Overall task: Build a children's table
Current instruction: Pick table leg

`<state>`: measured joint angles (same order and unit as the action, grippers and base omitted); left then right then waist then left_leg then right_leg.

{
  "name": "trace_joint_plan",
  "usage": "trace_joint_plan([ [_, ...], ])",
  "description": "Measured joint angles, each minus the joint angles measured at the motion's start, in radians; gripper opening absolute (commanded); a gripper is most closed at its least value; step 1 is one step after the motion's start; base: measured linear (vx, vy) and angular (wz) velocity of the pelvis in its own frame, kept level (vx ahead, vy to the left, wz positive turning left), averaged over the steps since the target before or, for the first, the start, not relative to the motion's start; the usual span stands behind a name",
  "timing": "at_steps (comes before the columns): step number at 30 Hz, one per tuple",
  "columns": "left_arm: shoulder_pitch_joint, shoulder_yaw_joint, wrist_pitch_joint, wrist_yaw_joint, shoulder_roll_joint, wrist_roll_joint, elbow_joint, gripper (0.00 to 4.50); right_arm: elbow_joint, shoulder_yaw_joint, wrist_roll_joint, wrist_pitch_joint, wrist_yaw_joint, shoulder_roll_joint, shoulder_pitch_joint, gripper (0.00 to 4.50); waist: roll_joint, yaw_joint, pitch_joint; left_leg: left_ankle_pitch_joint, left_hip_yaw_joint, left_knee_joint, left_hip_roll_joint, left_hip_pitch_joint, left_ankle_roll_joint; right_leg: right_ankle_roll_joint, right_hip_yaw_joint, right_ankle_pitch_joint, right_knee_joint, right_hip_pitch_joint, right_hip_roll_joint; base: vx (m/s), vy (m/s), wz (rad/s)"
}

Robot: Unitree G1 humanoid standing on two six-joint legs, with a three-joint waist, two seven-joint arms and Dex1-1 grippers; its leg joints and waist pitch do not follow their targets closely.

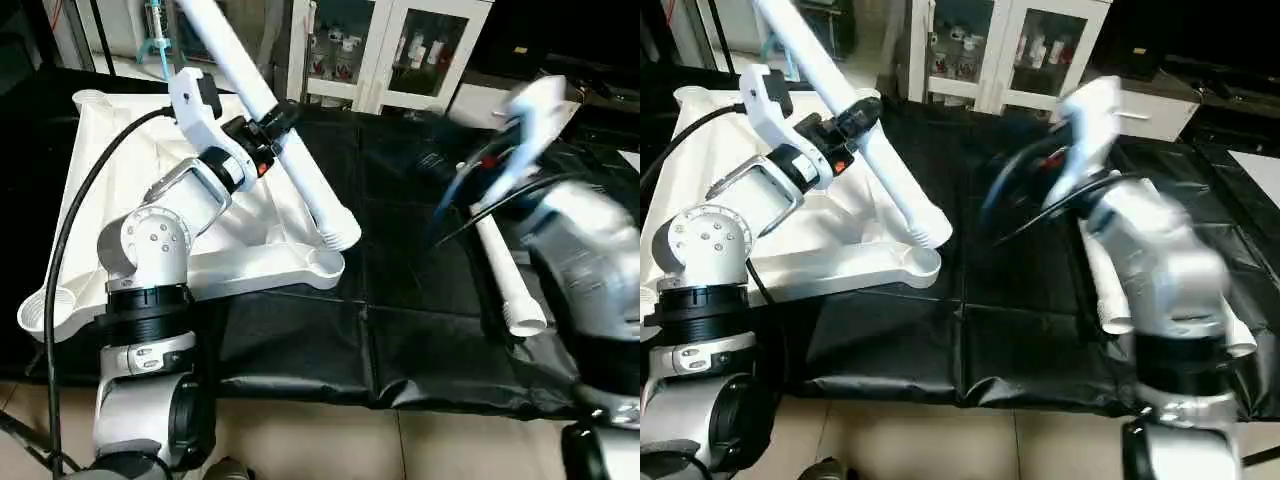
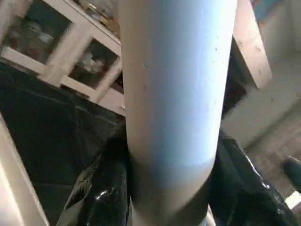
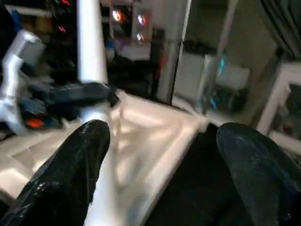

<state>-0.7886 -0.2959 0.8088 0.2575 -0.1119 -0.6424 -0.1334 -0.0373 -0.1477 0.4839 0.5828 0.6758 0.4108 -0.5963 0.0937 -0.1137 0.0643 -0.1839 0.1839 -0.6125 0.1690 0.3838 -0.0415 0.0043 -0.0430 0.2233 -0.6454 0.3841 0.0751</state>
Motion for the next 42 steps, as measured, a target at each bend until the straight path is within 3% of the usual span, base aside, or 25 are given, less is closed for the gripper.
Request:
trace_joint_plan([
  [2, 0.0, 0.027, 0.021, 0.036, -0.012, -0.013, 0.024, 1.84, 0.042, -0.01, 0.011, 0.053, 0.019, 0.04, 0.0, 4.0, 0.0, 0.001, 0.0, 0.001, 0.0, 0.0, 0.0, 0.0, -0.001, 0.0, 0.0, 0.0, 0.0, 0.0, 0.0, 0.0, 0.0, 0.0],
  [5, 0.0, 0.067, 0.05, 0.084, -0.029, -0.032, 0.063, 1.84, 0.063, -0.021, 0.086, 0.193, 0.108, 0.103, 0.016, 4.0, 0.0, 0.001, 0.0, 0.0, 0.0, 0.0, 0.0, 0.0, -0.001, 0.0, 0.0, 0.0, 0.001, 0.0, 0.0, 0.0, 0.0, 0.0],
  [10, 0.0, 0.127, 0.068, 0.124, -0.038, -0.031, 0.092, 1.84, 0.087, -0.021, 0.166, 0.267, 0.239, 0.167, 0.056, 4.0, 0.001, 0.0, 0.0, 0.0, 0.001, 0.0, 0.001, 0.001, 0.002, 0.0, 0.0, 0.0, 0.001, 0.0, 0.0, 0.0, 0.0, 0.0],
  [21, 0.005, 0.214, 0.078, 0.277, -0.098, -0.053, 0.196, 1.84, 0.088, 0.009, 0.19, 0.268, 0.383, 0.221, 0.077, 4.0, 0.007, 0.0, 0.0, 0.001, 0.001, 0.0, 0.001, 0.001, 0.003, -0.001, -0.001, 0.0, 0.0, 0.0, 0.0, 0.0, 0.0, 0.0],
  [27, 0.019, 0.332, 0.06, 0.393, -0.138, -0.036, 0.239, 1.84, 0.038, 0.105, 0.181, 0.251, 0.447, 0.225, 0.085, 4.0, 0.014, -0.001, 0.002, 0.001, 0.001, 0.0, 0.002, 0.001, 0.002, -0.001, -0.001, -0.001, 0.0, 0.0, 0.0, 0.0, 0.0, 0.0],
  [42, 0.001, 0.413, 0.016, 0.495, -0.153, -0.008, 0.239, 1.84, 0.037, 0.272, 0.088, 0.147, 0.512, 0.216, 0.073, 4.0, 0.025, 0.001, 0.001, 0.002, 0.001, 0.0, 0.002, 0.001, 0.002, -0.002, -0.002, -0.001, 0.0, 0.0, 0.0, 0.0, 0.0, 0.0],
])
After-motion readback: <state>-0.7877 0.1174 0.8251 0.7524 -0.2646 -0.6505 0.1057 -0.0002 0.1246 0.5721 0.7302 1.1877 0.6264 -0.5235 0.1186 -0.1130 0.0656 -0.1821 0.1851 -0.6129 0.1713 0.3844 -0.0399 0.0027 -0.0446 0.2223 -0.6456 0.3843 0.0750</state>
